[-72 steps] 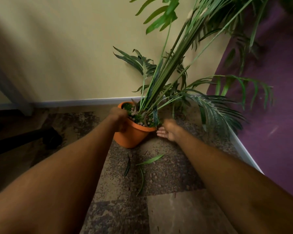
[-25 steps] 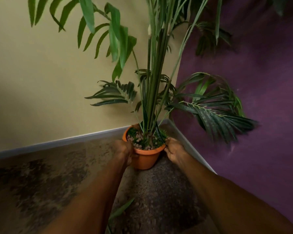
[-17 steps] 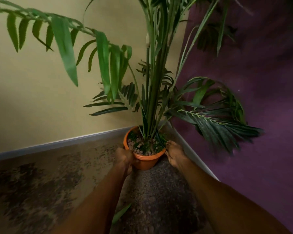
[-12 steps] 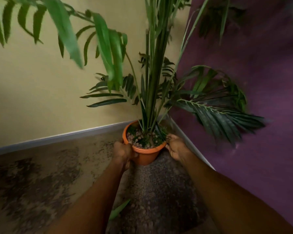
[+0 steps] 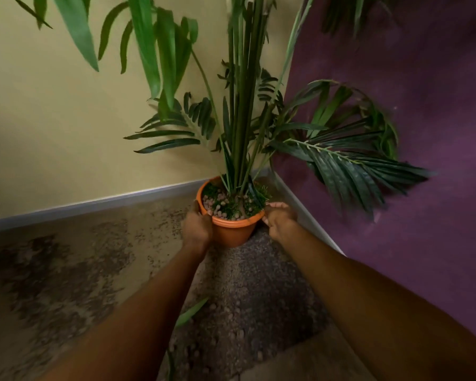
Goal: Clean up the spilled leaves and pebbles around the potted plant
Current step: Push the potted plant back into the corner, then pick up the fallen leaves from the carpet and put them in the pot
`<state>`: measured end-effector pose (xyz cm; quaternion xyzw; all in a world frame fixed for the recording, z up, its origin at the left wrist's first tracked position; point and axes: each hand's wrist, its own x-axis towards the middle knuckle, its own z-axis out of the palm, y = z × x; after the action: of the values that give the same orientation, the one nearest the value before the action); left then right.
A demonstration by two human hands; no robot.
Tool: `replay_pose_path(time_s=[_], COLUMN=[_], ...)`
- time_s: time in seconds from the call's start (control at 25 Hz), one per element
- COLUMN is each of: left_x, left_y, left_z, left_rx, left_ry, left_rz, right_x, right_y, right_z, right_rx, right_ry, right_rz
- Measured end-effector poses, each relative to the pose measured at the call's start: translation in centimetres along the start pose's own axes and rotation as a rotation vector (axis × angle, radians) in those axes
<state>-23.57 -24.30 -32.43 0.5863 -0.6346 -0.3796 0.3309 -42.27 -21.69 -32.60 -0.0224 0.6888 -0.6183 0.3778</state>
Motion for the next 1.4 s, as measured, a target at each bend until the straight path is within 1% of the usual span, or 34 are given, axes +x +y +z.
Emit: replay_pose_path(time_s=[0.12, 0.24, 0.4, 0.52, 0.68, 0.8, 0.92, 1.0, 1.12, 1.32, 1.4], left_x=[-0.2, -1.2, -2.8, -4.1, -6.5, -8.6, -10.5, -11.6, -12.9, -13.2, -13.0], left_y=[-0.1, 0.5, 0.4, 0.8, -0.2, -1.9, -3.9, -5.6, -7.5, -10.7, -11.6], left_z=[-0.8, -1.6, -3.2, -4.4, -6.4, -8.4, -10.7, -12.4, -14.1, -15.7, -15.9], left_rx=[0.043, 0.055, 0.284, 0.333, 0.456, 0.534, 0.62, 0.672, 0.697, 0.719, 0.736], left_ry=[-0.044, -0.054, -0.184, -0.224, -0.254, -0.299, -0.336, -0.361, -0.424, -0.447, -0.462], left_rz=[-0.006, -0.013, 0.081, 0.082, 0.1, 0.111, 0.111, 0.072, -0.028, -0.16, -0.187], right_x=[-0.6, -1.4, -3.3, -5.0, -8.8, -11.4, -13.7, -15.3, -16.8, -17.5, -17.2], right_y=[0.2, 0.5, 0.9, 1.2, 3.9, 6.7, 9.4, 11.3, 13.2, 15.8, 16.4], right_z=[0.2, -0.6, -2.6, -3.5, -4.2, -4.2, -3.7, -2.9, -1.9, -0.3, 0.0], right_rx=[0.024, -0.047, -0.292, -0.508, -0.681, -0.85, -1.008, -1.107, -1.236, -1.4, -1.473], right_ry=[0.054, 0.027, -0.13, -0.19, -0.329, -0.433, -0.608, -0.712, -0.81, -0.943, -0.939], right_rz=[-0.013, -0.089, -0.236, -0.314, -0.327, -0.373, -0.391, -0.432, -0.55, -0.697, -0.747])
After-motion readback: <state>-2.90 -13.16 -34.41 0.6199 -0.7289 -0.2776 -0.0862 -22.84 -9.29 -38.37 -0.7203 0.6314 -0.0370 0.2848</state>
